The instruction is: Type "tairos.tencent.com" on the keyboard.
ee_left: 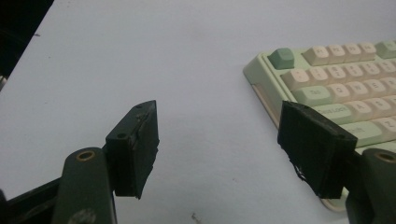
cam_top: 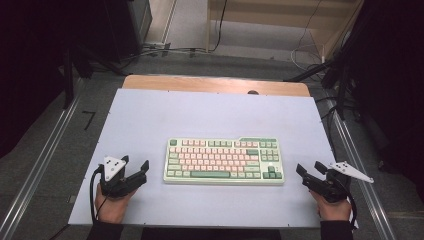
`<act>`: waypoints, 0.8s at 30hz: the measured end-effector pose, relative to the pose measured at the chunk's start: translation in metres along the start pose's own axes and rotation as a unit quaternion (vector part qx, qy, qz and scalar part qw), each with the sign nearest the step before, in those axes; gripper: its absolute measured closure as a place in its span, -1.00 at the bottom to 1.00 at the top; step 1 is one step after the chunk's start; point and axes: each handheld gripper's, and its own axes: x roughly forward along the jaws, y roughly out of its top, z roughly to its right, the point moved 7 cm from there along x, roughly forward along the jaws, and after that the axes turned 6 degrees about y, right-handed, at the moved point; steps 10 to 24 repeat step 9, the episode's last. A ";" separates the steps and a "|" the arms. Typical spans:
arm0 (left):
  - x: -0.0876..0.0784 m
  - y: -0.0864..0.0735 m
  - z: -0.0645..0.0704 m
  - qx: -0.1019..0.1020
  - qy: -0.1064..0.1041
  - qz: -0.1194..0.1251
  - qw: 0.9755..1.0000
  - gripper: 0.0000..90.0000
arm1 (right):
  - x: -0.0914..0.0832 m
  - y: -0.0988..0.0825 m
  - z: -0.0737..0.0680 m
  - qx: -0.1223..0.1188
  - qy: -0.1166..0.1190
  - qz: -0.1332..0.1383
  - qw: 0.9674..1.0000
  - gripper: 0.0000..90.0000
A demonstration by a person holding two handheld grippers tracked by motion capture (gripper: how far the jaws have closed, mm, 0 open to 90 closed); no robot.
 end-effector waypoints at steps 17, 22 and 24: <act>0.009 -0.002 -0.005 -0.047 -0.027 -0.031 0.998 -0.42 | -0.003 -0.003 0.018 0.025 -0.021 -0.002 0.999 -0.49; 0.009 -0.002 -0.005 -0.047 -0.027 -0.031 0.998 -0.42 | -0.003 -0.003 0.018 0.025 -0.021 -0.002 0.999 -0.49; 0.009 -0.002 -0.005 -0.047 -0.027 -0.031 0.998 -0.42 | -0.003 -0.003 0.018 0.025 -0.021 -0.002 0.999 -0.49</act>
